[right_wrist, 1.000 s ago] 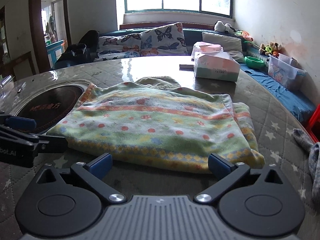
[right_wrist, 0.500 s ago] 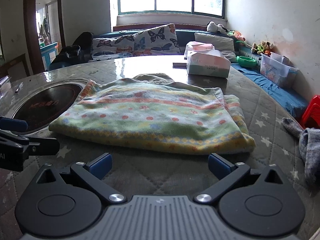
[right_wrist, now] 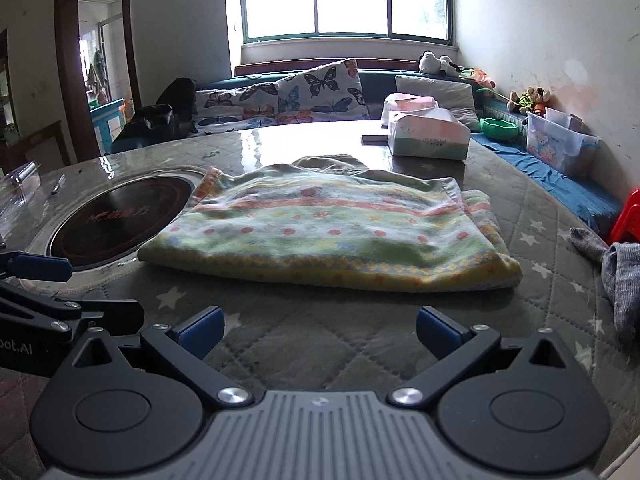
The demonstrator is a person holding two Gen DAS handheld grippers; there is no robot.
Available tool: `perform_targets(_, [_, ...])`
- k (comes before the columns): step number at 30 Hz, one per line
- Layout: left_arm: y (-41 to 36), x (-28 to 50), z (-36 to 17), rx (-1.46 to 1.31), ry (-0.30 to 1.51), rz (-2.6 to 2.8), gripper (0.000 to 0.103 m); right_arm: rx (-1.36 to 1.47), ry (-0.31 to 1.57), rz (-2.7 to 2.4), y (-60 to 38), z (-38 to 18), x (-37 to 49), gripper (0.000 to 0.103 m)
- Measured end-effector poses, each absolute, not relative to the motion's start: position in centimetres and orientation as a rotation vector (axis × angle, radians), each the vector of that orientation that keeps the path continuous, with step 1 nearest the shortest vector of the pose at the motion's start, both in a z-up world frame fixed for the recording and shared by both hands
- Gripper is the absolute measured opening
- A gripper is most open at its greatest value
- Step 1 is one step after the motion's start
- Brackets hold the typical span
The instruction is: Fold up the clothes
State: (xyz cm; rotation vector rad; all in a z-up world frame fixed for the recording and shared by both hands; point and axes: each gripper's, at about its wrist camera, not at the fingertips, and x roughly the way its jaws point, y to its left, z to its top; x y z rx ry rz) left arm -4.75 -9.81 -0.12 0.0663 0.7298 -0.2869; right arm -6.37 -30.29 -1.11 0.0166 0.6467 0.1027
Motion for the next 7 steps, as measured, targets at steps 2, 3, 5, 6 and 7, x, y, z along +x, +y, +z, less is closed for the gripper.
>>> perform_targets(2, [-9.79, -5.0, -0.21, 0.069, 0.731, -0.289, 0.103, 0.017, 0.649, 0.102, -30.19, -1.26, -6.53, 0.103])
perform_targets(3, [-9.75, -5.08, -0.28, 0.068, 0.733, -0.29, 0.103, 0.017, 0.65, 0.102, -30.17, -1.29, -6.6, 0.103])
perform_targets(5, [-9.7, -5.24, -0.4, 0.064, 0.736, -0.288, 0.103, 0.02, 0.648, 0.1, -30.11, -1.33, -6.8, 0.103])
perform_targets(6, [-9.7, -5.32, -0.44, 0.065, 0.736, -0.286, 0.103, 0.022, 0.647, 0.099, -30.14, -1.33, -6.87, 0.103])
perform_targets(7, [-9.7, -5.41, -0.49, 0.066, 0.735, -0.285, 0.103, 0.024, 0.646, 0.097, -30.17, -1.33, -6.94, 0.103])
